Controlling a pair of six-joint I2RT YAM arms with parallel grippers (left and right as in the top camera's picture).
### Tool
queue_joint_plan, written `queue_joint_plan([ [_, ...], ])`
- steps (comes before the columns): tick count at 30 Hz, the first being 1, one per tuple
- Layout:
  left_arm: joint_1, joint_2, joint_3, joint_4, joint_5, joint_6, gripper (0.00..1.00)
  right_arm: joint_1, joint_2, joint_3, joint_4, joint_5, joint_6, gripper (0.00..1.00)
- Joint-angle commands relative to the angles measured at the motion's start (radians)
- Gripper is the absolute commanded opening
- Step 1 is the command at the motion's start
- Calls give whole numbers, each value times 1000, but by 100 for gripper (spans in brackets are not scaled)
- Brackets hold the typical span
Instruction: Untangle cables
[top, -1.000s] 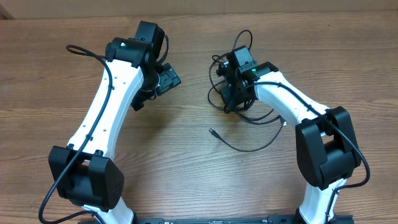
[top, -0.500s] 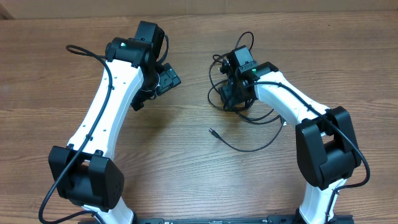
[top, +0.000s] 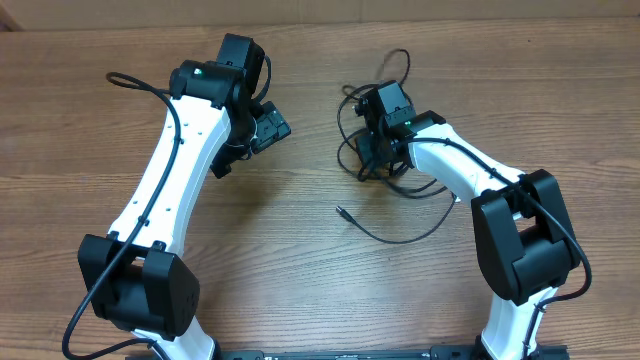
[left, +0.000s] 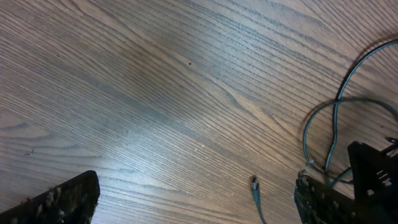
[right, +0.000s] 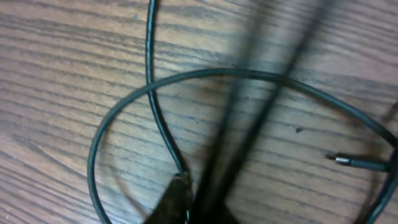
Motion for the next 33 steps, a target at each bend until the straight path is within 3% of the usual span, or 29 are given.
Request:
queue_joint_plan([
  [1,-2,7,-2,1,-9,5,100,-3,-3,23,-5,13,59,4],
  [11,-2,7,-2,1,-9,5,100,-27,-207,272,-154,14,65,4],
  [17,-2,7,-2,1,-9,5,100,-125,-391,340,-196,18,64,4],
  [23,-2,7,-2,1,-9,5,100,-384,-518,340,-237,106,31,4],
  [33,-2,7,-2,1,-9,5,100,-954,-444,336,-228,149,-4,4],
])
